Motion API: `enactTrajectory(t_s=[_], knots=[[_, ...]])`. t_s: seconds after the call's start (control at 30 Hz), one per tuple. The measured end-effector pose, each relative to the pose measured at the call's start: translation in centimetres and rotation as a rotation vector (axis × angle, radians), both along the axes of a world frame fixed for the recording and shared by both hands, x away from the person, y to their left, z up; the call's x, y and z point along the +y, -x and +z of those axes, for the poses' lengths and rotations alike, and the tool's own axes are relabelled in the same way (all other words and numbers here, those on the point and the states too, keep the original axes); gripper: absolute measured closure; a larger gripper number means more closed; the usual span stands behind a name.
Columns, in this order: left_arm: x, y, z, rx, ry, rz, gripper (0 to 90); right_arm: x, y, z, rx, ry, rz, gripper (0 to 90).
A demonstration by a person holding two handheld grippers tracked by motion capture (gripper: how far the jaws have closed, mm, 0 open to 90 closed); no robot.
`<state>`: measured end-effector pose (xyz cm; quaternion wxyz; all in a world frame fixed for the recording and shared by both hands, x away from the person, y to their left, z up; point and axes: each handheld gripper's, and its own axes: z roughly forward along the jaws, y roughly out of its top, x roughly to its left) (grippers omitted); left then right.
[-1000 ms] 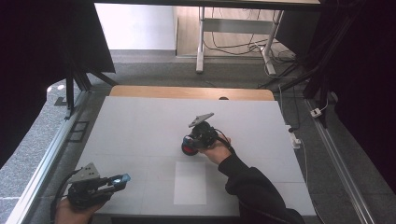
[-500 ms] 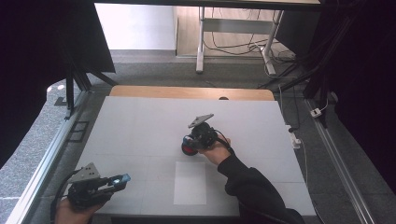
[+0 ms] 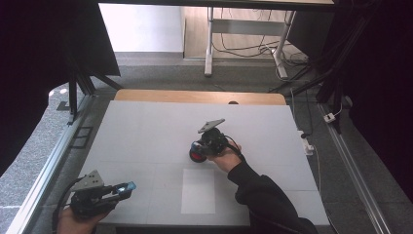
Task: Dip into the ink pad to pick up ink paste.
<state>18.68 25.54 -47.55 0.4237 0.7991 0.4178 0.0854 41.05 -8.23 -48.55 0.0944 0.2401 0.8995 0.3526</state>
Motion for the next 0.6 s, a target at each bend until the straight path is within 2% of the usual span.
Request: enactTrajectory(t_s=[0.13, 0.27, 0.6], knots=[[-0.03, -0.02, -0.01, 0.001, -0.001, -0.002, 68.4, -0.29, -0.13, -0.06, 0.002, -0.013, 0.016, 71.5], [0.04, -0.04, -0.01, 0.005, 0.004, -0.005, 68.4, -0.48, -0.26, -0.09, 0.014, -0.031, 0.010, 71.4], [0.12, -0.04, -0.01, 0.006, 0.011, -0.009, 68.4, -0.56, -0.11, 0.24, 0.011, -0.053, 0.011, 71.4]])
